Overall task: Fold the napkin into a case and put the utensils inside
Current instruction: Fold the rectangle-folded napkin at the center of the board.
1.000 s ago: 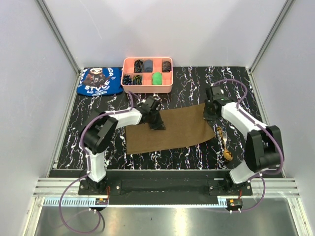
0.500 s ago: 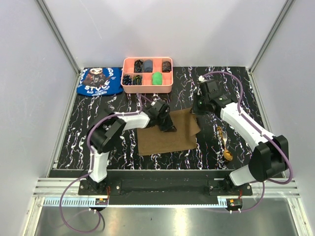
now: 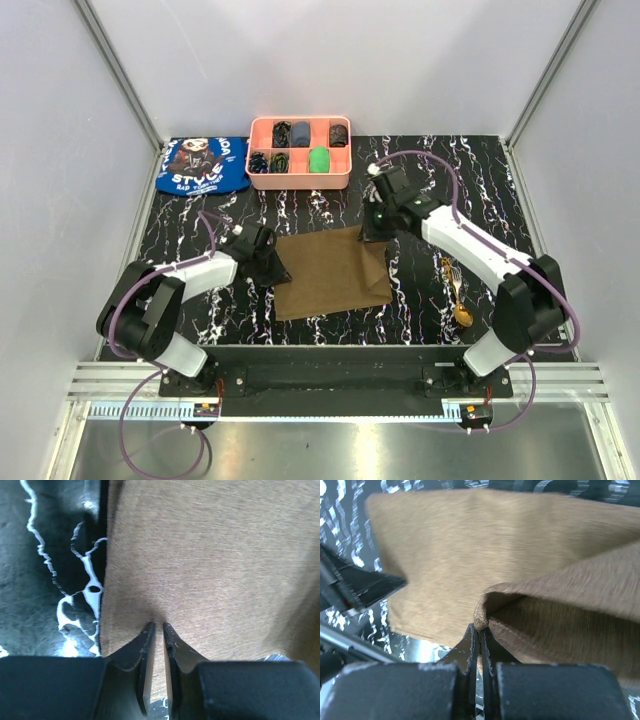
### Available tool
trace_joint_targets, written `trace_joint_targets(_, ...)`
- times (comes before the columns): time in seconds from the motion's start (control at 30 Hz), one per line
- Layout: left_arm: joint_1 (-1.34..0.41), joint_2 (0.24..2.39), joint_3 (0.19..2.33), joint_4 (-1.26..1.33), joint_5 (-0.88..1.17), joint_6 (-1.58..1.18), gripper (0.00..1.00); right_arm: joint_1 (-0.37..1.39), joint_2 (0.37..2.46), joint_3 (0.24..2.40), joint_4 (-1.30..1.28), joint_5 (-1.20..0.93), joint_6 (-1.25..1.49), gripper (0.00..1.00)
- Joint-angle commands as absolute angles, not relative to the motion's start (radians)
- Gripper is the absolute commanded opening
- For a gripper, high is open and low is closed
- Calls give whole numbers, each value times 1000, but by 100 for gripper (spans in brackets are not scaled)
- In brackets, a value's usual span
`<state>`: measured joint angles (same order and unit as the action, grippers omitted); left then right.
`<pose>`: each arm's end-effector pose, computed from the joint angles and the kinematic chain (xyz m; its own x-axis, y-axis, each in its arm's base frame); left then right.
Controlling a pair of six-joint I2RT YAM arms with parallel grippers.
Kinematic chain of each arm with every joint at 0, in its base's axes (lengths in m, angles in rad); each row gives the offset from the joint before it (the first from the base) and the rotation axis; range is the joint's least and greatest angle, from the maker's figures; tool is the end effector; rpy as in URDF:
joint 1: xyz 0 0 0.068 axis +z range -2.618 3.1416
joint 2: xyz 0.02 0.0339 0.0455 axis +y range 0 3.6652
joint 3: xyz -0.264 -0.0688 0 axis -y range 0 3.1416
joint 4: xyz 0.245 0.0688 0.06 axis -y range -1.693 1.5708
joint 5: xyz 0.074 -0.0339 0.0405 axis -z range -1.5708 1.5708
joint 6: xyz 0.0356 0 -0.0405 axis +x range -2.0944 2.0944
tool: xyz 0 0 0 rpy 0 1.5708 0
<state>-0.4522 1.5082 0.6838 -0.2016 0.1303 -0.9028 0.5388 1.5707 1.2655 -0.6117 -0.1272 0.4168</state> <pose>0.2413 -0.1224 0.1444 -0.8642 -0.4456 -0.2338 -0.2981 0.8276 -0.4757 0.2879 0.1774 0.2743 -0.8558 -0.0438 -0.5154 -0.2501 0.9072 0.3383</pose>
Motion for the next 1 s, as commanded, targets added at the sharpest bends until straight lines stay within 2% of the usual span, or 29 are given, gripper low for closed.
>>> trace_joint_targets(0.0, -469, 1485, 690, -157, 115, -887, 18, 604, 1614, 1357, -603, -173, 428, 0)
trace_joint_targets(0.13, -502, 1456, 771, -140, 103, -864, 20, 604, 1588, 1374, -623, -132, 414, 0)
trace_joint_targets(0.33, -518, 1661, 1020, -106, 261, -928, 18, 603, 1585, 1394, -653, -158, 396, 0)
trace_joint_targets(0.43, -529, 1678, 1029, -109, 236, -954, 18, 603, 1601, 1391, -640, -216, 403, 0)
trace_joint_targets(0.57, -508, 1637, 953, -187, 128, -951, 16, 614, 1635, 1391, -614, -281, 420, 0)
trace_joint_targets(0.8, -486, 1389, 704, -189, 45, -946, 16, 666, 1730, 1425, -537, -360, 472, 0)
trace_joint_targets(0.97, -482, 1309, 592, -210, 2, -939, 16, 693, 1805, 1433, -460, -411, 538, 0)
